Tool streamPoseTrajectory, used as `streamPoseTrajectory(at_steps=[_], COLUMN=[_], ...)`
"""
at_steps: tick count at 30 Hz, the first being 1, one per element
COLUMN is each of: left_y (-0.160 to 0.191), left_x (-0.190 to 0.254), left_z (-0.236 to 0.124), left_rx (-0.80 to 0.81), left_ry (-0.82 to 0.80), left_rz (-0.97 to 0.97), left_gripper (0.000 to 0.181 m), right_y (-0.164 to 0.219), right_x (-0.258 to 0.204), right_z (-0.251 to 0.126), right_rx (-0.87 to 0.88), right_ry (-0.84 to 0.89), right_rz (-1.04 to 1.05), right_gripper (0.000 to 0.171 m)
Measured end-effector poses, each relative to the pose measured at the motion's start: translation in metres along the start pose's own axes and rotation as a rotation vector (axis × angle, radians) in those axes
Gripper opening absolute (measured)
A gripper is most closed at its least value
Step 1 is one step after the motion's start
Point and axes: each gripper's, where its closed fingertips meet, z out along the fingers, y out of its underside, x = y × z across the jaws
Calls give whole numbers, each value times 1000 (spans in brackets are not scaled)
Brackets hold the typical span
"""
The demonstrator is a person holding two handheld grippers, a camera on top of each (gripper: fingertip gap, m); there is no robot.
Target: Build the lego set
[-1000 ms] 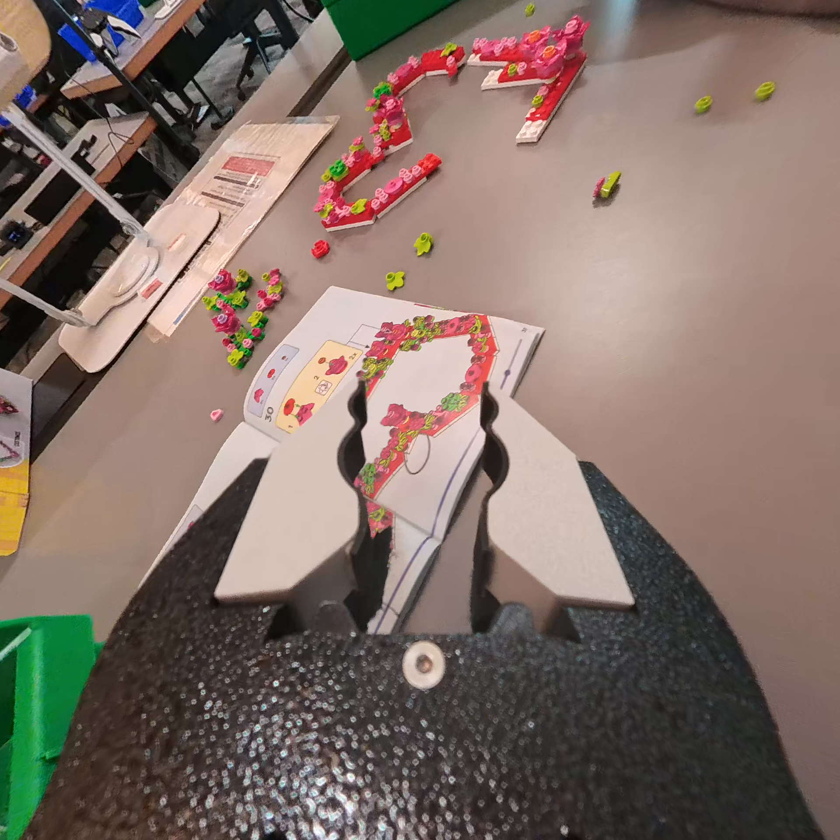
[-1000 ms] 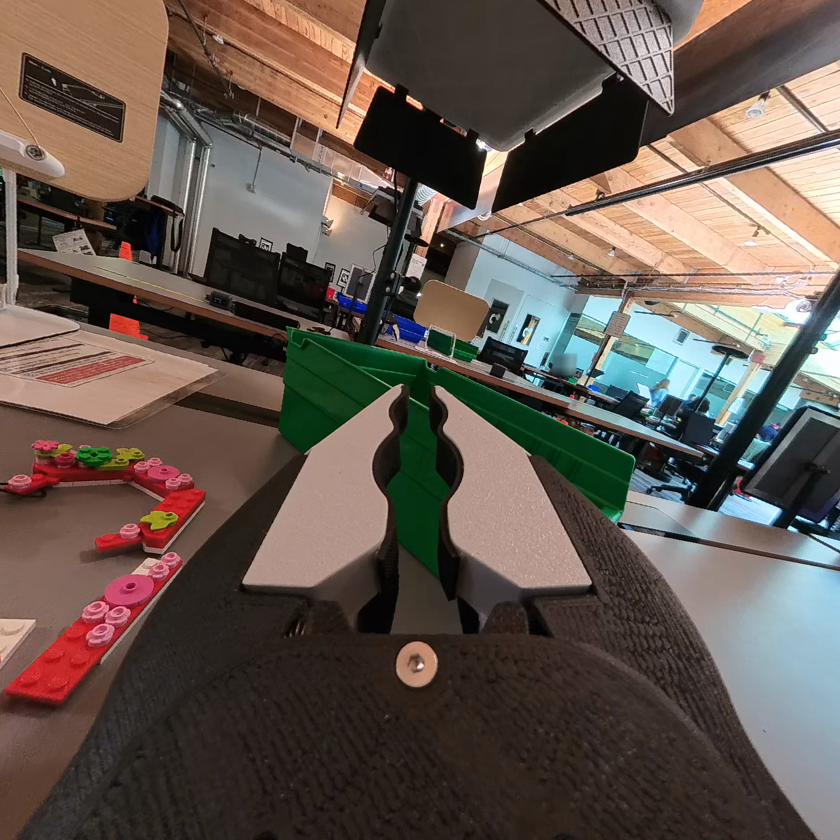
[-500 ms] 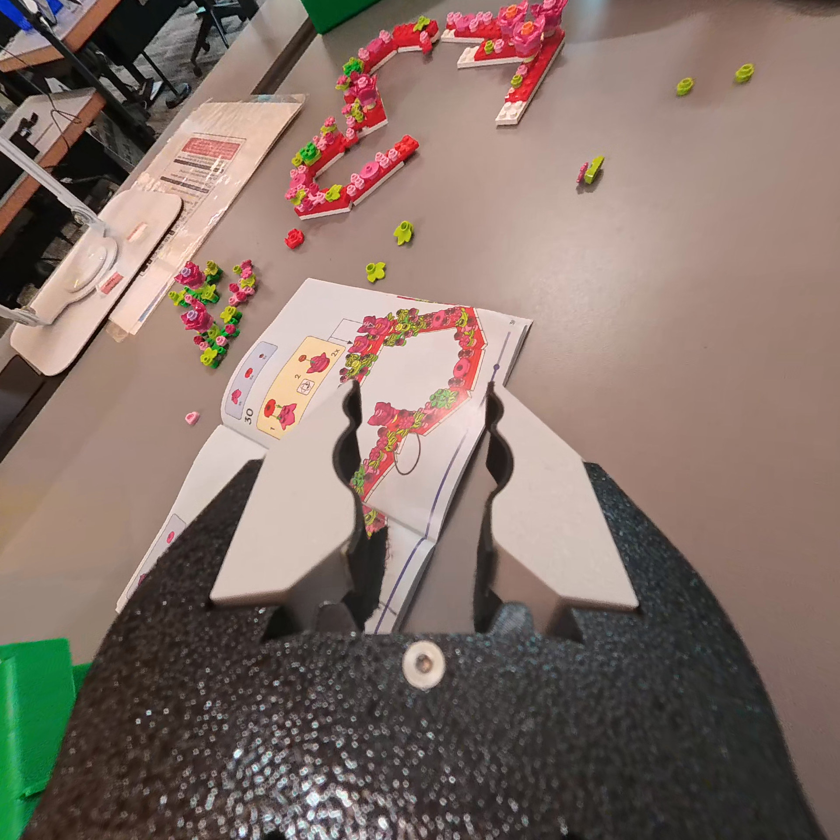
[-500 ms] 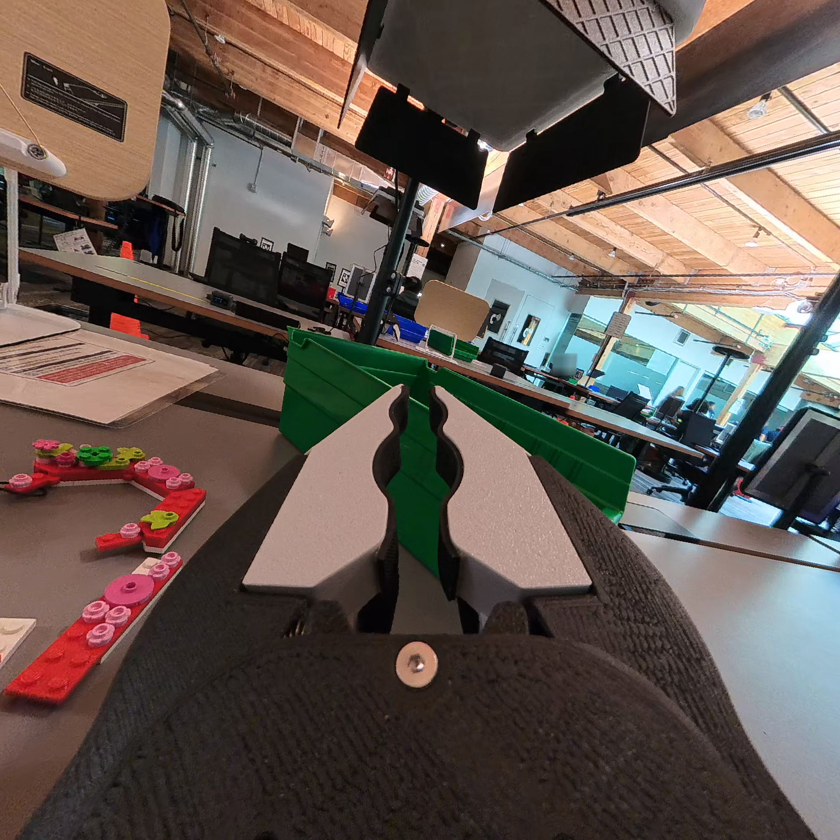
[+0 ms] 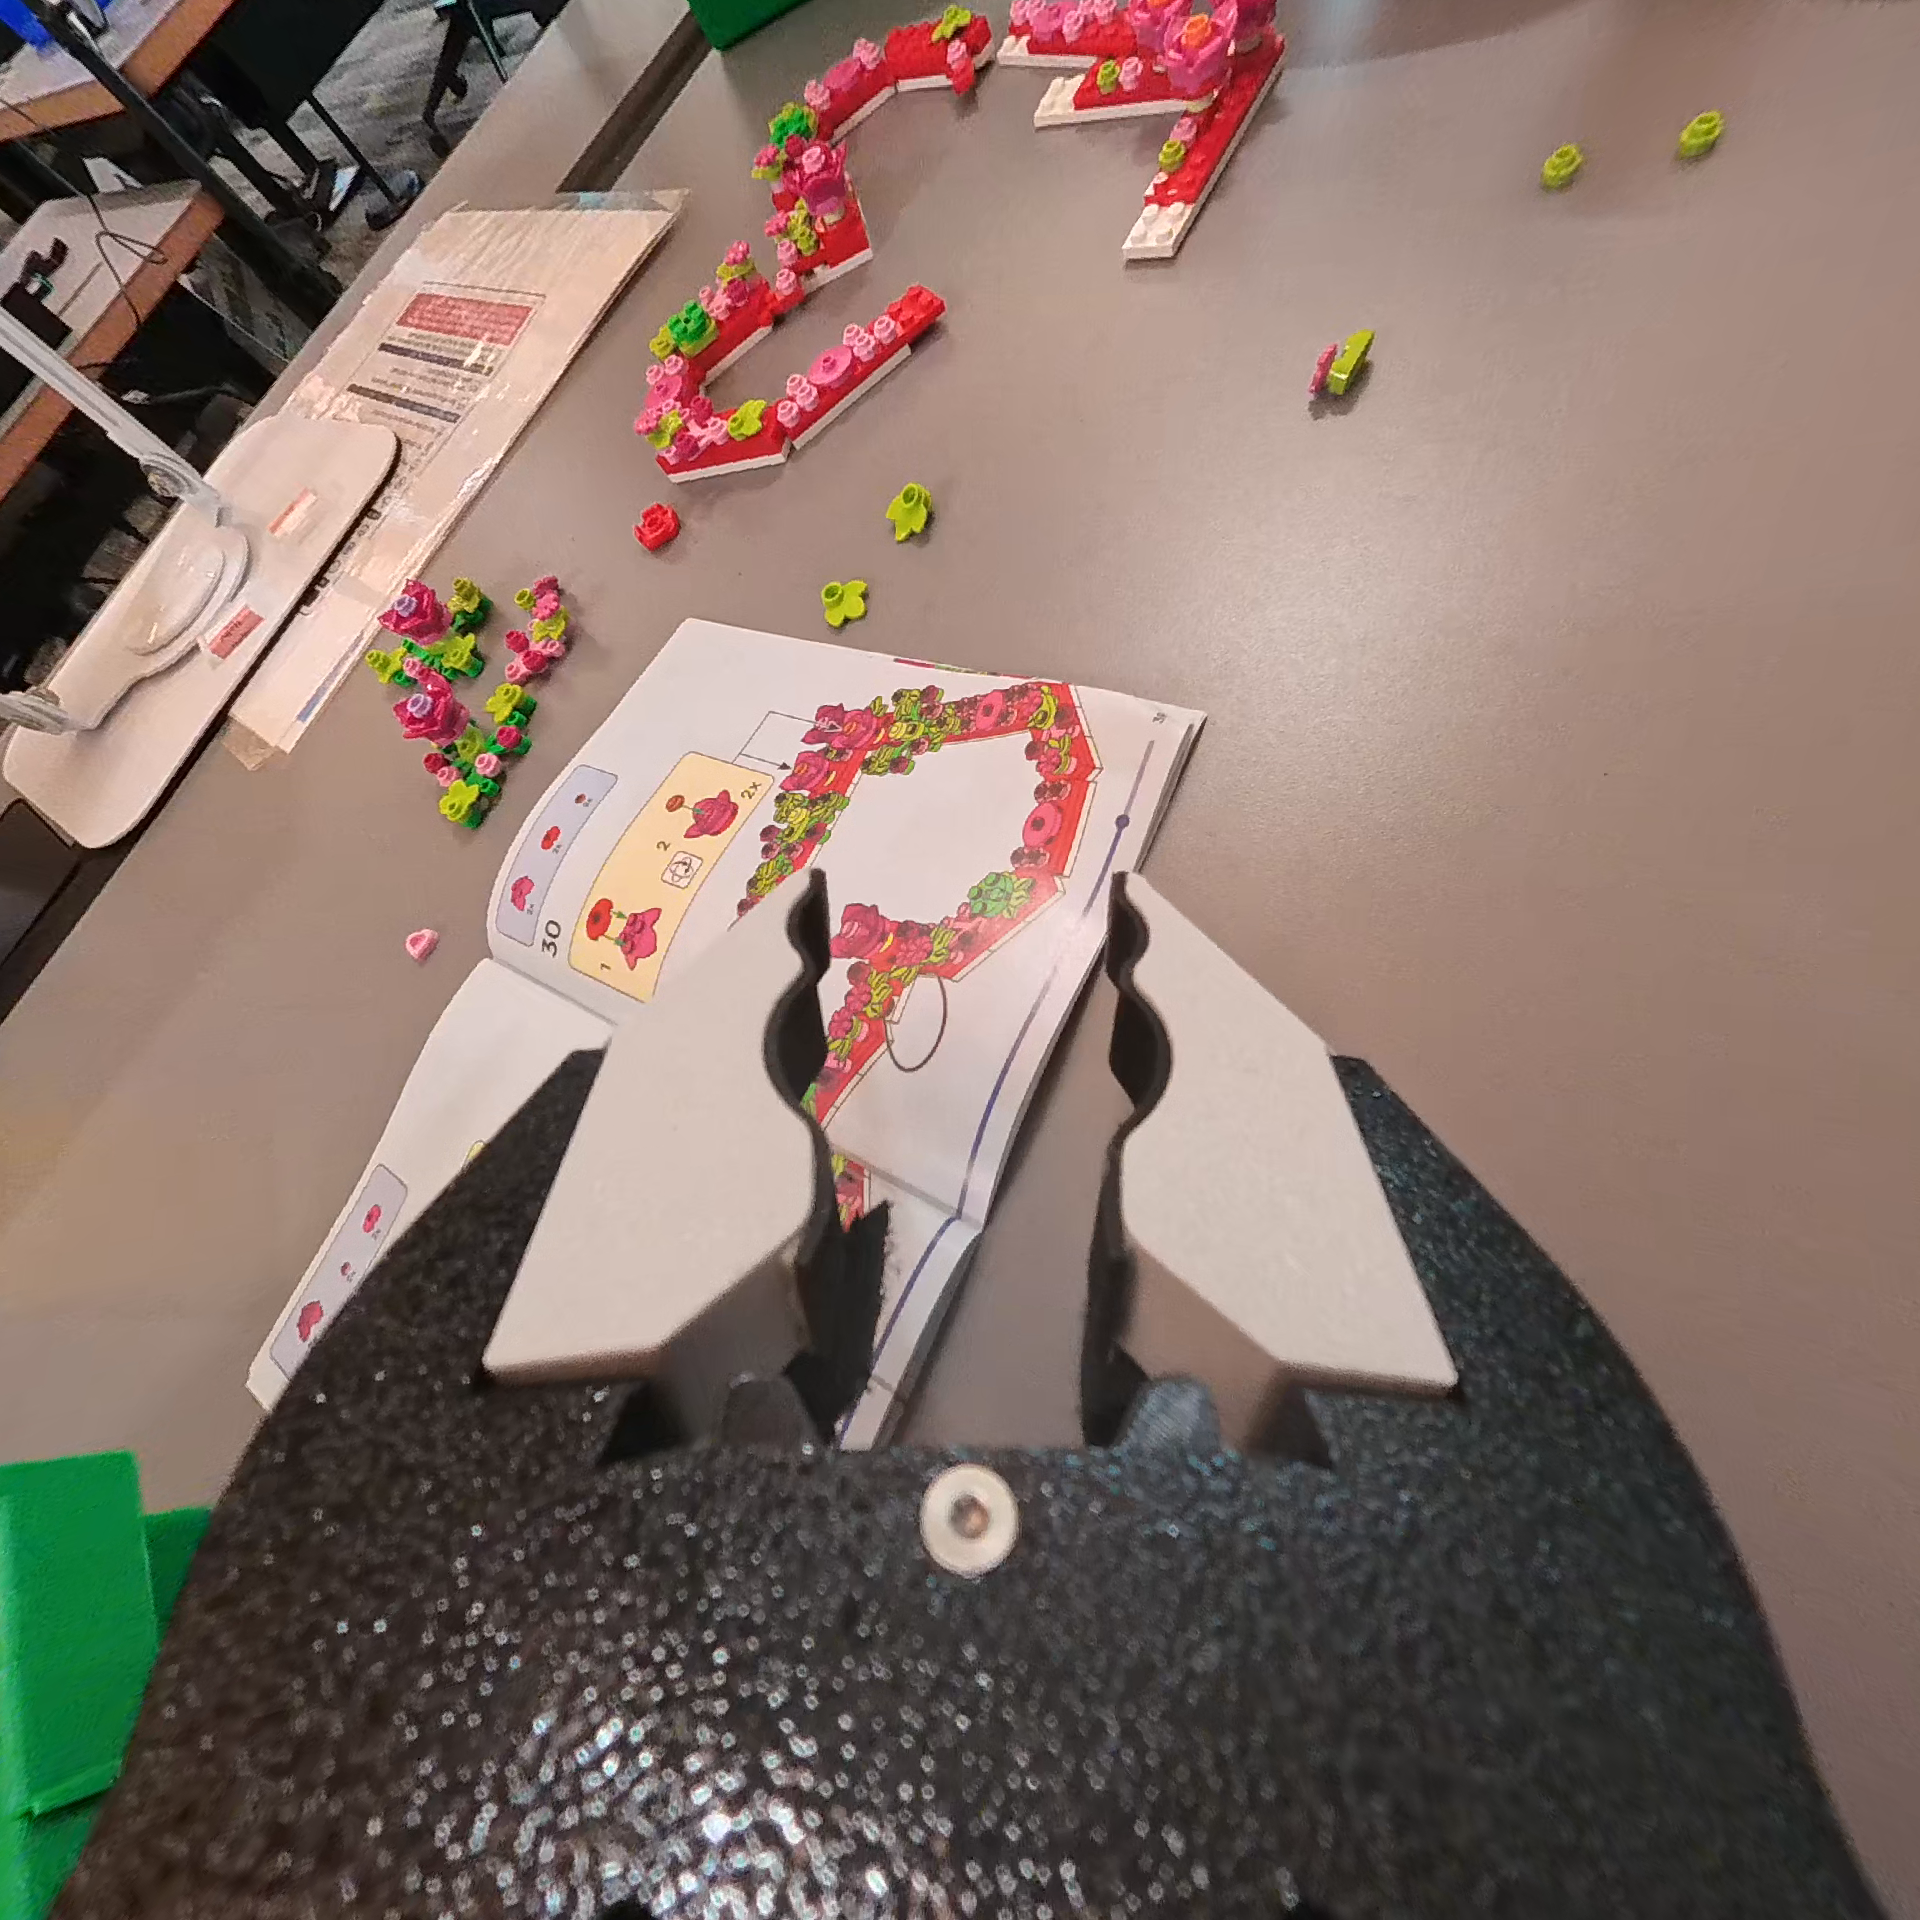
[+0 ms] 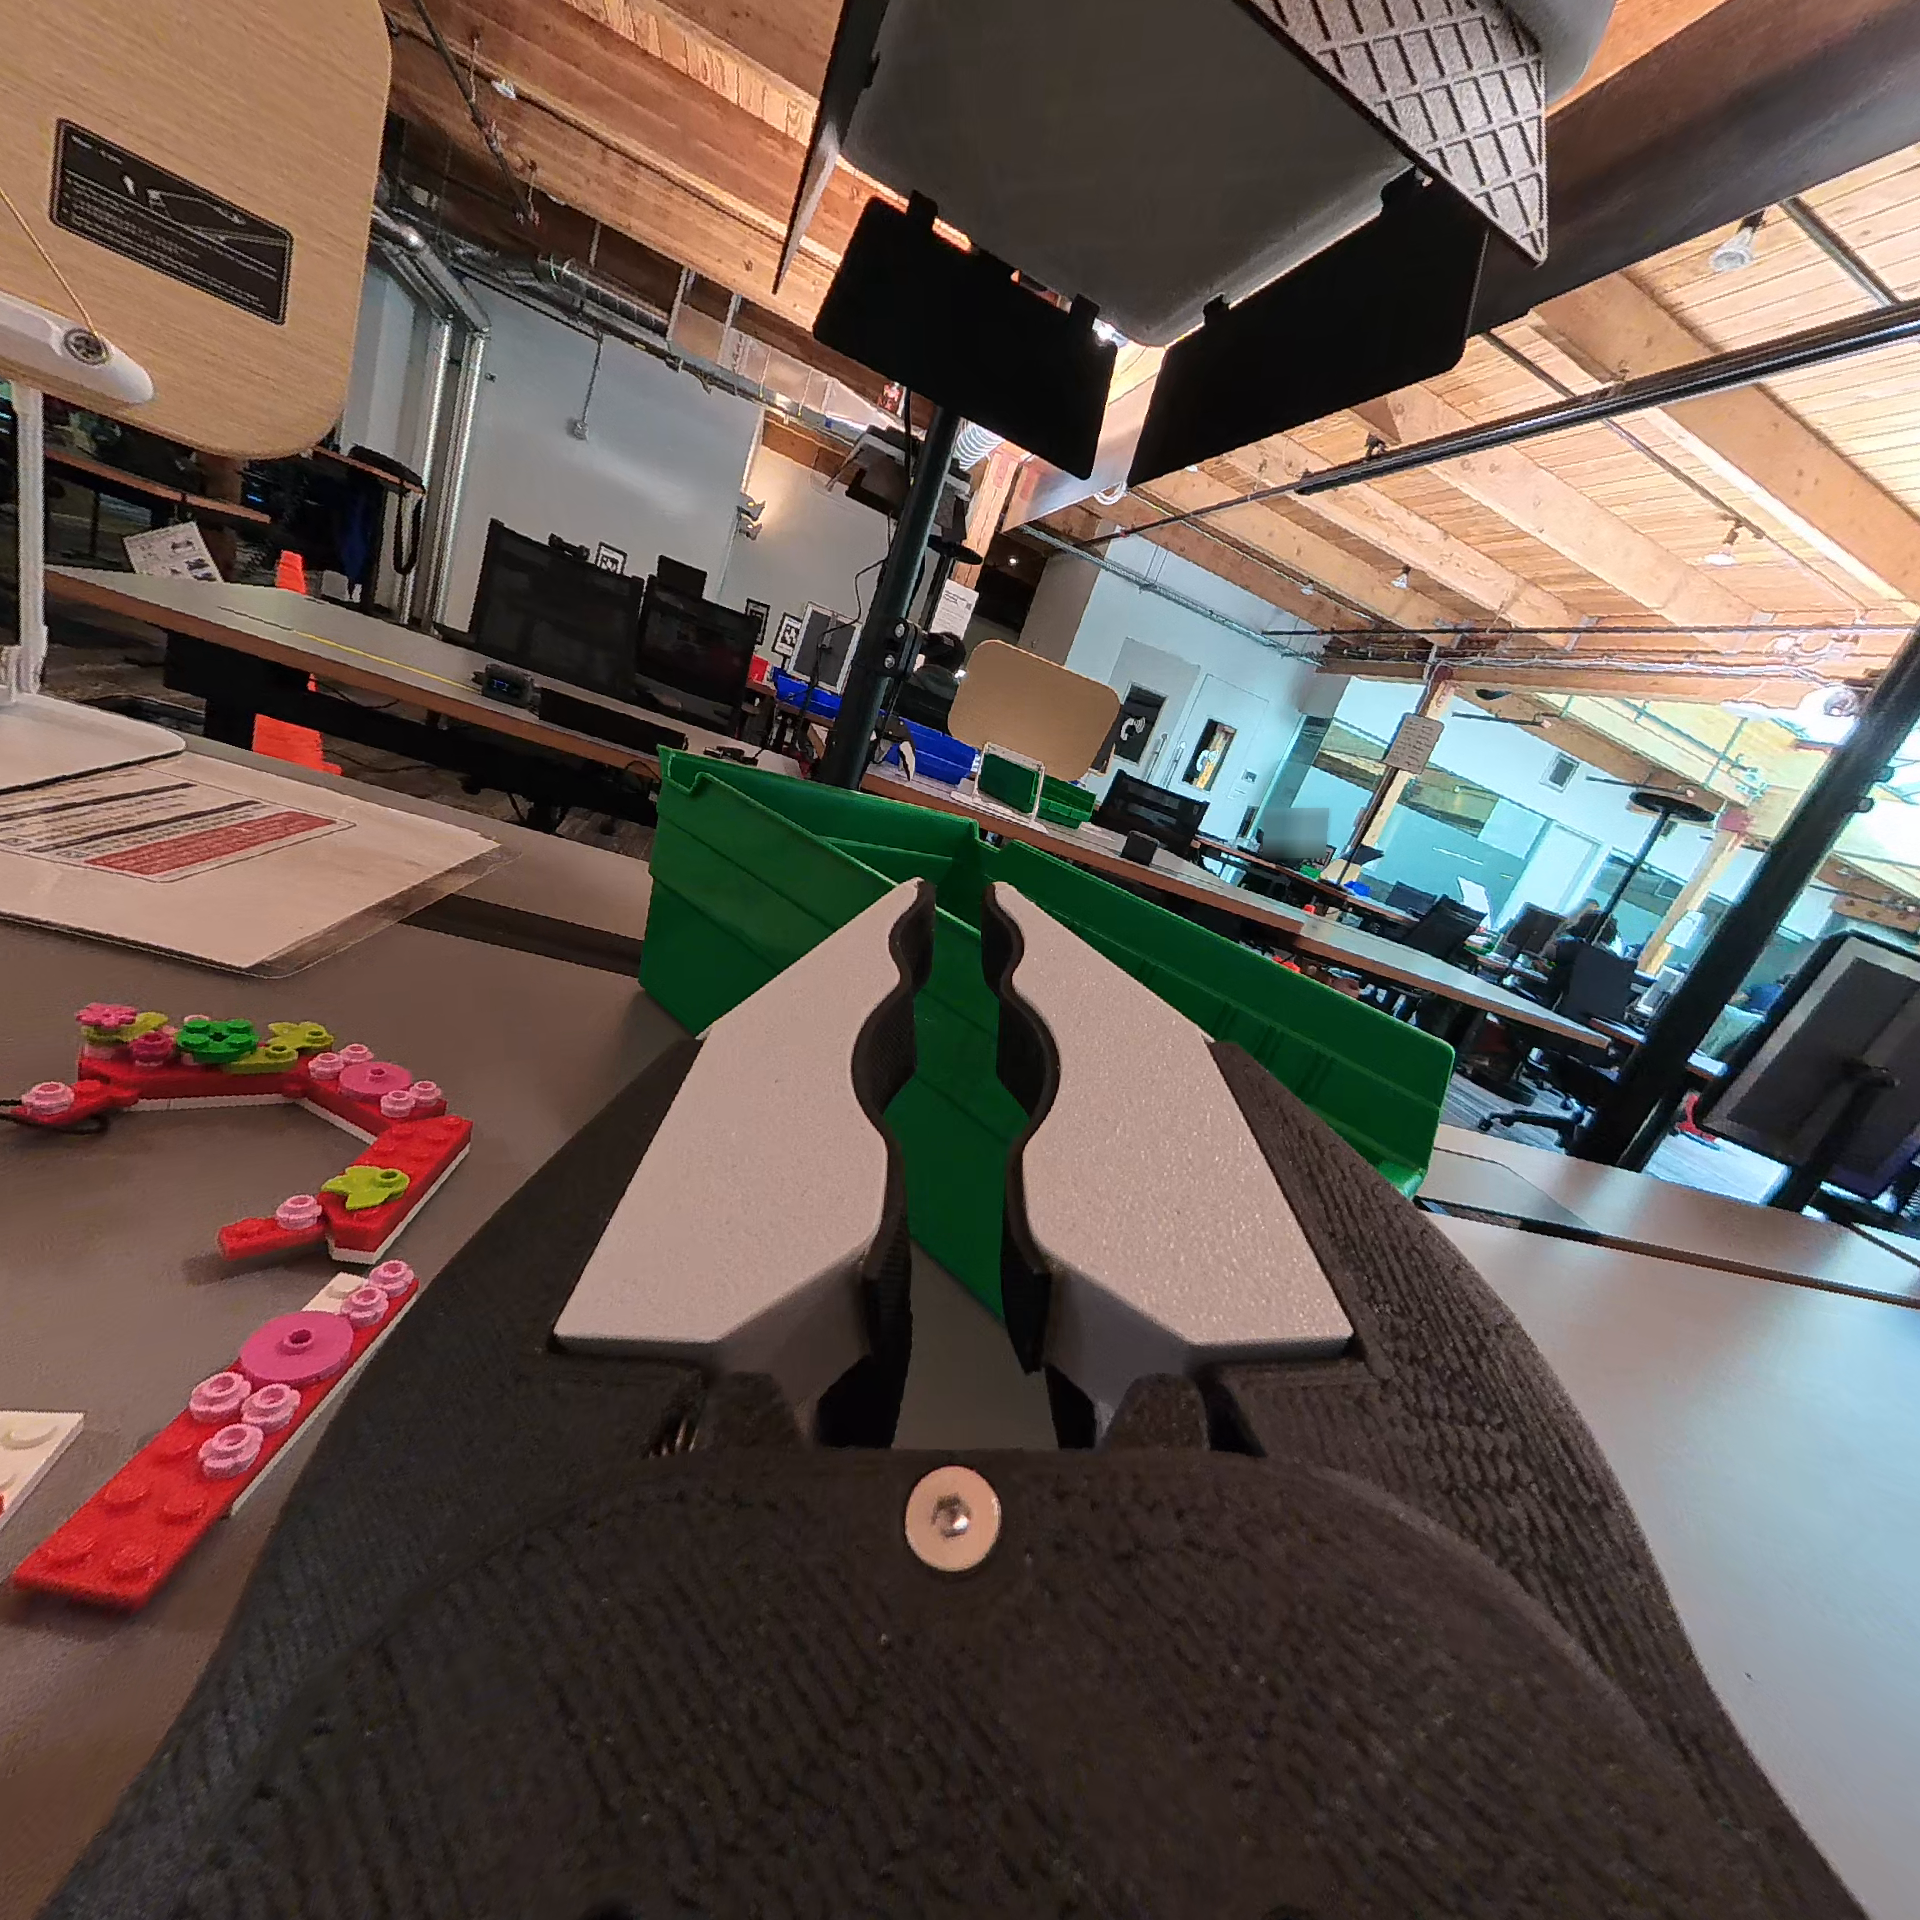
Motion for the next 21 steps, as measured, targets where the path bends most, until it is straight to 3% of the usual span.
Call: streamPoseTrajectory(at_steps=[21], left_y=[-4], left_x=[3], left_z=[1], left_rx=[19], left_ry=[11], left_rz=[-4], left_gripper=[51], right_y=[0], right_x=[0], right_z=[0], right_rx=[2], right_ry=[1], right_rz=[-1], right_gripper=[7])
